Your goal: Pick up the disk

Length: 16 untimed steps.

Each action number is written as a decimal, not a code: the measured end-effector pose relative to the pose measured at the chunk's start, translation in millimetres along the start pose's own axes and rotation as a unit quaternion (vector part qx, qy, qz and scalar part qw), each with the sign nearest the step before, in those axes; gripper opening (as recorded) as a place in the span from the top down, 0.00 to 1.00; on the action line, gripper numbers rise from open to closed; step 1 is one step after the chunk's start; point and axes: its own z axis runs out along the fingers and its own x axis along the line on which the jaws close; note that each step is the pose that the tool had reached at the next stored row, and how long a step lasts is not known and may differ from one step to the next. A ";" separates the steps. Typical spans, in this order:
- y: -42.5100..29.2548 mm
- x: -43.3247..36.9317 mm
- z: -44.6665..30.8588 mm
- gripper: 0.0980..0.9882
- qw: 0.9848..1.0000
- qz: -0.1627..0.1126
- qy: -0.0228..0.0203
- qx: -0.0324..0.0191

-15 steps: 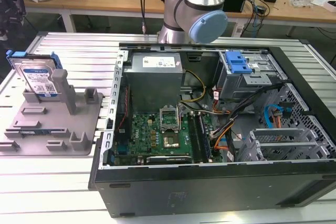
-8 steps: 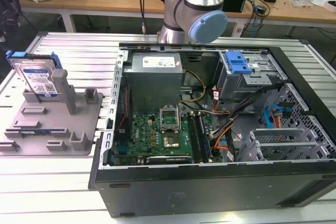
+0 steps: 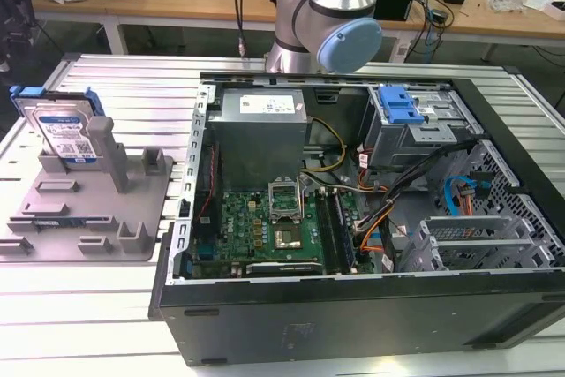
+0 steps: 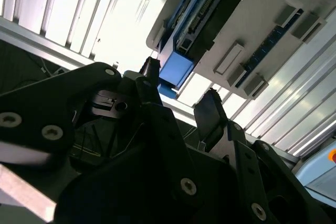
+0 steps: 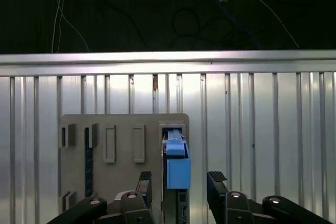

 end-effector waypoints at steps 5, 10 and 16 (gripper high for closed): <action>-0.5 1.0 3.4 0.50 1.000 0.000 0.000 0.000; -1.2 1.5 7.4 0.50 1.000 0.000 0.000 0.000; -1.6 2.8 15.5 0.50 1.000 0.000 0.000 0.000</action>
